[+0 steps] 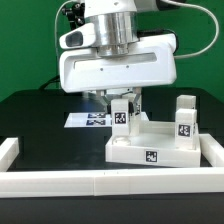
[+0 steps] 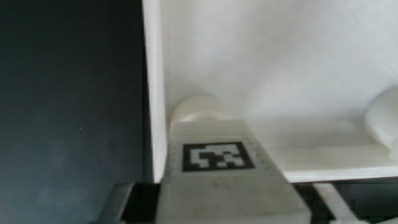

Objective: Assemble square table

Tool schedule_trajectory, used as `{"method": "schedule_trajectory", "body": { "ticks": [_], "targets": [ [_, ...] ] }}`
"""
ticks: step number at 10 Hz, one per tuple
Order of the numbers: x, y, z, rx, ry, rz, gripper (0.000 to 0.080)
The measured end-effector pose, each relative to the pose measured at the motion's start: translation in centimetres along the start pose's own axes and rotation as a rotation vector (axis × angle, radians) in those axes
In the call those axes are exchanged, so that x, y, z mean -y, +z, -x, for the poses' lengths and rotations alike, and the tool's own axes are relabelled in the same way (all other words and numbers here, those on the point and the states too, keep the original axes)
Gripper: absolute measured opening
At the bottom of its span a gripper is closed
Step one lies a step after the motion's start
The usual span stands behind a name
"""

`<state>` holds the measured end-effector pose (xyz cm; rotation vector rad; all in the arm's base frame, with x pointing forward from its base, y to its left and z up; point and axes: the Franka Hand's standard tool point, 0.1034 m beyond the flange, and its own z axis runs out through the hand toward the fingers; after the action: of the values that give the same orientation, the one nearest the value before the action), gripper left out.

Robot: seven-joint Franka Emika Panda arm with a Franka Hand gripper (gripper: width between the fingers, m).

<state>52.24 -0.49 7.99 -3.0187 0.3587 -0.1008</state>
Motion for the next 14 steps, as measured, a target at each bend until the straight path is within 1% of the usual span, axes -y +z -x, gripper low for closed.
{"method": "schedule_trajectory", "body": {
  "ticks": [1, 3, 5, 9, 12, 14],
  "targets": [
    [0.0, 0.0, 0.0, 0.000, 0.012, -0.001, 0.0292],
    [0.0, 0.0, 0.0, 0.000, 0.162, -0.002, 0.0292],
    [0.3, 0.2, 0.2, 0.003, 0.401, -0.005, 0.0292],
    [0.6, 0.3, -0.1, 0.000, 0.809, -0.019, 0.0292],
    [1.0, 0.4, -0.4, -0.020, 0.968, -0.024, 0.0292],
    [1.2, 0.5, -0.4, -0.023, 1.003, -0.027, 0.0292]
  ]
}}
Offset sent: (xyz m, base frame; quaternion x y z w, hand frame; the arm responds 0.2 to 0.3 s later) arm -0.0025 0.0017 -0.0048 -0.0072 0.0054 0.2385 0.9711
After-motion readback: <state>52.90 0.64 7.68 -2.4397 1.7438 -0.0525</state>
